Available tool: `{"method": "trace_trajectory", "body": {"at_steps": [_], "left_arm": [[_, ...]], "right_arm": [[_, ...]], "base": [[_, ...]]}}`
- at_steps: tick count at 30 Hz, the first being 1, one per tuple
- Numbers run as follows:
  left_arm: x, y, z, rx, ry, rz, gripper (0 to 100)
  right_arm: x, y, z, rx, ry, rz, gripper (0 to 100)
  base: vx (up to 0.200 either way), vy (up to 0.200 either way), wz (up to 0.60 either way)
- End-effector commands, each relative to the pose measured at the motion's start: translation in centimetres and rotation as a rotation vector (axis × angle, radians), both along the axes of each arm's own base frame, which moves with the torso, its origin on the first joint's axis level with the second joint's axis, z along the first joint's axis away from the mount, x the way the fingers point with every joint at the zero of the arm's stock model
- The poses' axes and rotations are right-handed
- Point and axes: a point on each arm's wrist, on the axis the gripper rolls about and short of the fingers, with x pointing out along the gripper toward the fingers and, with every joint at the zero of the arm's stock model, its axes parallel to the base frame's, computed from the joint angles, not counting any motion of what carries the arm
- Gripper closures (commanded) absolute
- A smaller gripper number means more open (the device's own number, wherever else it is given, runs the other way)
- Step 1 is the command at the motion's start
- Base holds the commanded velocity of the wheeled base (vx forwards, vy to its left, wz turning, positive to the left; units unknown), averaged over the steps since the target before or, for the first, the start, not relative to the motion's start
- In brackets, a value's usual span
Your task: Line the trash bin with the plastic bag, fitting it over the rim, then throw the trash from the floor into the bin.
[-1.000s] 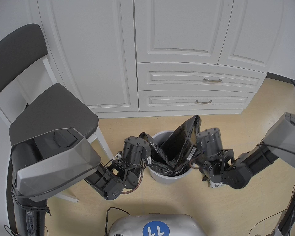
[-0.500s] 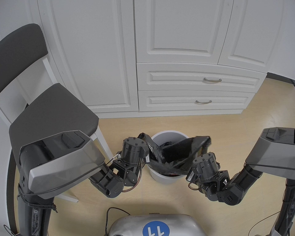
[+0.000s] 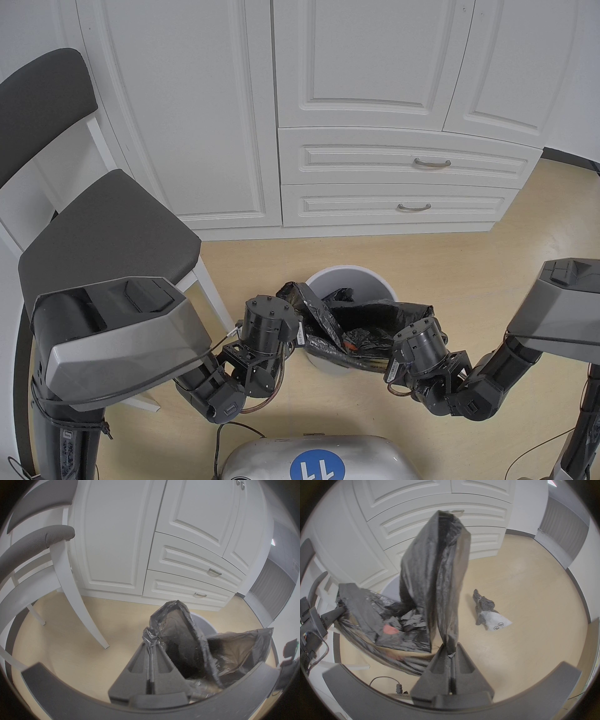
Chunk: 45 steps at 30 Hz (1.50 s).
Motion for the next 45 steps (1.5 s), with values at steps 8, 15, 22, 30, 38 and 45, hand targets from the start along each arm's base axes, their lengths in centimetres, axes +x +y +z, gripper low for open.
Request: {"method": "trace_trajectory", "body": {"at_steps": [8, 15, 22, 30, 38, 45], "left_arm": [[-1.2, -0.5, -0.5, -0.014, -0.021, -0.029, 100], [-2.2, 0.2, -1.5, 0.026, 0.022, -0.035, 100], [-2.8, 0.2, -2.6, 0.043, 0.04, -0.046, 100], [-4.1, -0.2, -2.8, 0.035, 0.036, -0.09, 100], [-4.6, 0.0, -2.9, 0.052, 0.01, -0.11, 100], [-5.1, 0.5, -2.8, 0.048, -0.045, -0.148, 100]], "right_arm": [[1.2, 0.5, 1.8, 0.018, -0.055, 0.024, 100], [2.2, -0.9, 1.9, -0.028, -0.051, 0.01, 100], [1.4, -1.0, 0.6, -0.089, -0.004, 0.05, 0], [-1.7, -2.2, 0.5, -0.192, 0.061, 0.174, 0], [-6.3, -5.7, 8.4, -0.204, -0.148, 0.316, 0], [-9.2, -7.1, 13.4, -0.28, -0.359, 0.543, 0]], "base": [[0.0, 0.0, 0.0], [0.0, 0.0, 0.0], [0.0, 0.0, 0.0], [0.0, 0.0, 0.0], [0.0, 0.0, 0.0], [0.0, 0.0, 0.0]]}}
